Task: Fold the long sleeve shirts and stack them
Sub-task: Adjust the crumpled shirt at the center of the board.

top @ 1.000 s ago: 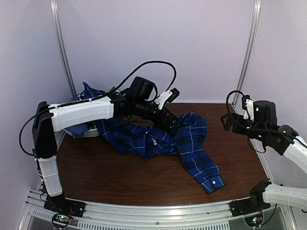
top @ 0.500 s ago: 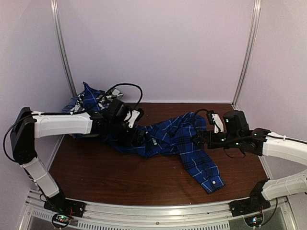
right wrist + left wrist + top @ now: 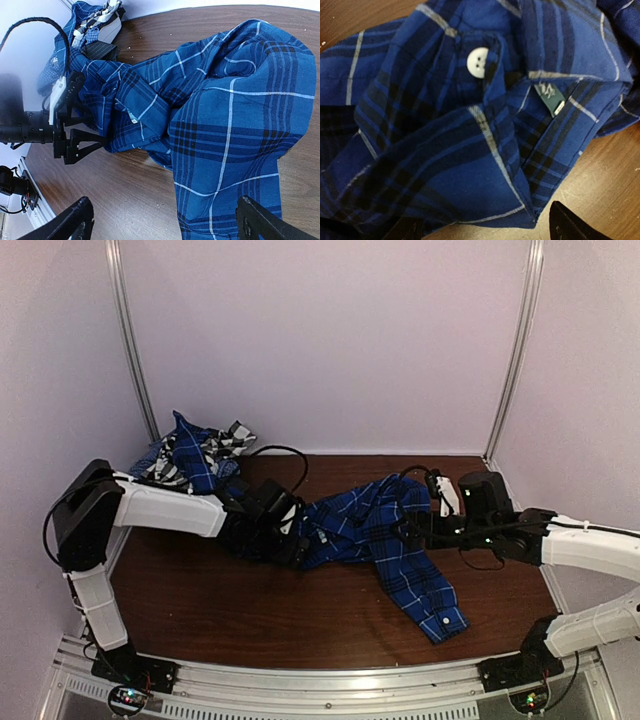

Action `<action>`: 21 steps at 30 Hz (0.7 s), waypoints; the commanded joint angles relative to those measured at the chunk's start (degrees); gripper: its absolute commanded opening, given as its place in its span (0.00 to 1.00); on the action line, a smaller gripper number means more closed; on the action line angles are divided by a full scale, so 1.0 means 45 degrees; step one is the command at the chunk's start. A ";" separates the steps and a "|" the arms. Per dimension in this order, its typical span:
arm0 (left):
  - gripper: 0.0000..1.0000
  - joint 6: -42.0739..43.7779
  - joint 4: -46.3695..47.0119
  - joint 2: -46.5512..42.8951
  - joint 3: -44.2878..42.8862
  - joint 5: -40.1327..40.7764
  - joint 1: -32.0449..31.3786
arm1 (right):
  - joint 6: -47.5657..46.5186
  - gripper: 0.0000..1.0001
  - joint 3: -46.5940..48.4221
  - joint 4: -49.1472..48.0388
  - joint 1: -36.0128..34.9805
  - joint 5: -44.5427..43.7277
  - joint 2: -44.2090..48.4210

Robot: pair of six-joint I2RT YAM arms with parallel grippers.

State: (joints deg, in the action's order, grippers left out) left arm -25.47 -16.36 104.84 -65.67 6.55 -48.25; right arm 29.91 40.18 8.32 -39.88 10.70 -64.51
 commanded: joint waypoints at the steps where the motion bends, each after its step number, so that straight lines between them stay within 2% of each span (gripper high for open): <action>1: 0.89 -0.0858 0.0533 0.0347 -0.0248 0.0687 -0.0220 | 0.0219 1.00 -0.0117 -0.0269 -0.0088 -0.0126 0.0089; 5: 0.84 -0.1425 0.0840 0.0667 -0.0155 0.1143 -0.0486 | 0.0296 1.00 -0.0323 -0.0286 -0.0090 -0.0219 0.0203; 7: 0.77 -0.1485 0.0811 0.0839 -0.0285 0.1517 -0.0695 | 0.0318 1.00 -0.0388 -0.0288 -0.0114 -0.0222 0.0233; 9: 0.69 -0.1552 0.0844 0.0919 -0.0434 0.1599 -0.0840 | 0.0324 1.00 -0.0414 -0.0288 -0.0113 -0.0241 0.0251; 11: 0.56 -0.1514 0.0939 0.0934 -0.0614 0.1497 -0.1002 | 0.0324 1.00 -0.0432 -0.0277 -0.0115 -0.0291 0.0254; 14: 0.44 -0.1416 0.1029 0.1045 -0.1022 0.1315 -0.1211 | 0.0318 1.00 -0.0434 -0.0204 -0.0108 -0.0371 0.0263; 17: 0.32 -0.1243 0.1019 0.1047 -0.1649 0.0731 -0.1298 | 0.0258 1.00 -0.0362 0.0046 -0.0107 -0.0417 0.0371; 21: 0.26 -0.0904 0.1396 0.1081 -0.3055 -0.0986 -0.1451 | -0.0036 1.00 -0.0200 0.0728 -0.0106 -0.0742 0.0801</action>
State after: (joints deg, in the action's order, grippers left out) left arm -31.20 -14.79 109.43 -72.86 9.37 -53.84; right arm 30.39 38.96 8.91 -39.90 9.93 -63.55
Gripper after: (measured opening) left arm 0.267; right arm 0.996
